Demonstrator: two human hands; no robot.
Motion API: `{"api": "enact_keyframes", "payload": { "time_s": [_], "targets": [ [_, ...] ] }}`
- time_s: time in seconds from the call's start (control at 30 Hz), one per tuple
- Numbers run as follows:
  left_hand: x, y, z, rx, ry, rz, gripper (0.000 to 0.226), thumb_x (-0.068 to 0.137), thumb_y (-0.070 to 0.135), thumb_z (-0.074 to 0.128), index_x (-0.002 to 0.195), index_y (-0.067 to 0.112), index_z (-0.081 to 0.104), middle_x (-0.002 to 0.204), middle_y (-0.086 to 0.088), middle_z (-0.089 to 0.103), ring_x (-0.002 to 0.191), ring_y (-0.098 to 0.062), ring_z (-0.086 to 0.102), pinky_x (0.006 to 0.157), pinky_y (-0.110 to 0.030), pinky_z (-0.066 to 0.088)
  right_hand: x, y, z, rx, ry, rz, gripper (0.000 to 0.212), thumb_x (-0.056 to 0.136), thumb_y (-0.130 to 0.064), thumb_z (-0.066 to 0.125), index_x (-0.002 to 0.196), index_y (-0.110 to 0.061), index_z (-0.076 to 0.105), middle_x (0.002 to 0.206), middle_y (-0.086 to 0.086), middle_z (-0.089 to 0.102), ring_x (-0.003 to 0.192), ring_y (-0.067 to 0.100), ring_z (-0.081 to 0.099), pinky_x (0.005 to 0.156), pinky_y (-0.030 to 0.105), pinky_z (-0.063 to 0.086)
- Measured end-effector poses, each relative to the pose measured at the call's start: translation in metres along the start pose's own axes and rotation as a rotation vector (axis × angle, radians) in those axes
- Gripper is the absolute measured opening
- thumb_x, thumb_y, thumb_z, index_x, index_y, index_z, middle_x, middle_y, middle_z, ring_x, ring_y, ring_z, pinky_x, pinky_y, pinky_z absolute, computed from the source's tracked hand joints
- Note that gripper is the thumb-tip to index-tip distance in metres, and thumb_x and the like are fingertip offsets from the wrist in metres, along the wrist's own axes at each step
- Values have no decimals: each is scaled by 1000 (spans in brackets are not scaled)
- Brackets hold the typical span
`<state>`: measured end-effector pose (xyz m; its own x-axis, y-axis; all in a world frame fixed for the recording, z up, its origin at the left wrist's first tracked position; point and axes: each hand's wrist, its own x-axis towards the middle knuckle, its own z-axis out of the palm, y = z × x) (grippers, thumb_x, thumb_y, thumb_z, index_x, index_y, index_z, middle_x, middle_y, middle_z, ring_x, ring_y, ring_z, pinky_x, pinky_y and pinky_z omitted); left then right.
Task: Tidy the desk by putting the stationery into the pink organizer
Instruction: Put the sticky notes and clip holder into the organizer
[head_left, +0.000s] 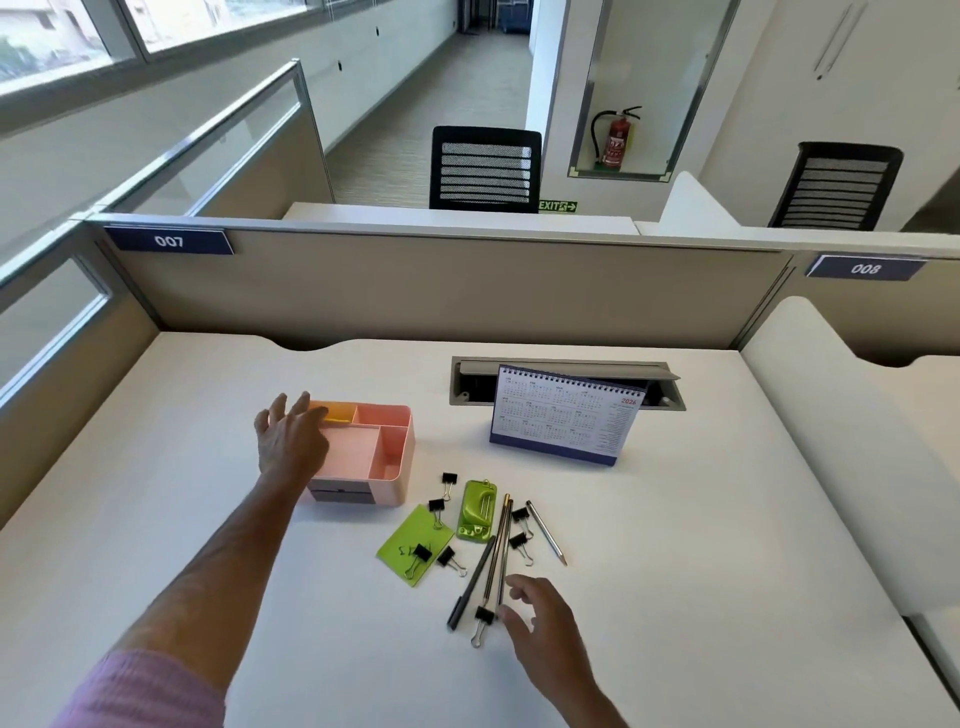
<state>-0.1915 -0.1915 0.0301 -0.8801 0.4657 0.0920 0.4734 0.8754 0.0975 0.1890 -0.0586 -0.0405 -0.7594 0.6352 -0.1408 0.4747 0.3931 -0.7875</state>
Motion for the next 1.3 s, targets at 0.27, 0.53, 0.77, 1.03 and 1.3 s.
{"api": "enact_keyframes", "payload": {
  "time_s": [0.27, 0.53, 0.77, 1.03, 1.3],
  "targets": [
    [-55, 24, -9, -473, 237, -127, 37, 96, 11, 57, 132, 12, 59, 145, -14, 53, 137, -38, 40, 109, -54, 32, 31, -24, 36, -94, -100, -41, 39, 94, -32, 57, 131, -22, 56, 122, -9, 58, 115, 9, 55, 88, 14, 44],
    [-137, 48, 2, -669, 307, -200, 36, 91, 7, 66, 125, 16, 60, 132, -7, 60, 124, -32, 50, 100, -52, 40, 98, -75, 84, -451, -112, -62, 22, 96, -20, 49, 115, -11, 56, 120, 7, 56, 115, 25, 53, 91, 34, 45],
    [-157, 32, 6, -639, 295, -271, 34, 91, 8, 68, 124, 13, 62, 129, -9, 61, 121, -32, 54, 100, -51, 41, 105, -82, 94, -564, -85, 34, 29, 92, -11, 59, 121, -10, 54, 125, 8, 52, 115, 24, 53, 91, 33, 49],
    [-151, 33, 8, -636, 299, -255, 36, 89, 8, 70, 124, 11, 61, 131, -10, 60, 123, -33, 53, 101, -51, 40, 108, -81, 89, -498, -66, 96, 35, 88, -16, 68, 119, -11, 54, 126, 9, 51, 116, 24, 54, 94, 31, 50],
    [-151, 47, 11, -636, 269, -214, 38, 87, 7, 73, 123, 8, 61, 131, -13, 61, 123, -35, 54, 99, -54, 42, 105, -78, 69, -279, -41, 153, 34, 85, -23, 72, 111, -8, 56, 116, 9, 61, 110, 26, 59, 85, 30, 47]
  ]
}}
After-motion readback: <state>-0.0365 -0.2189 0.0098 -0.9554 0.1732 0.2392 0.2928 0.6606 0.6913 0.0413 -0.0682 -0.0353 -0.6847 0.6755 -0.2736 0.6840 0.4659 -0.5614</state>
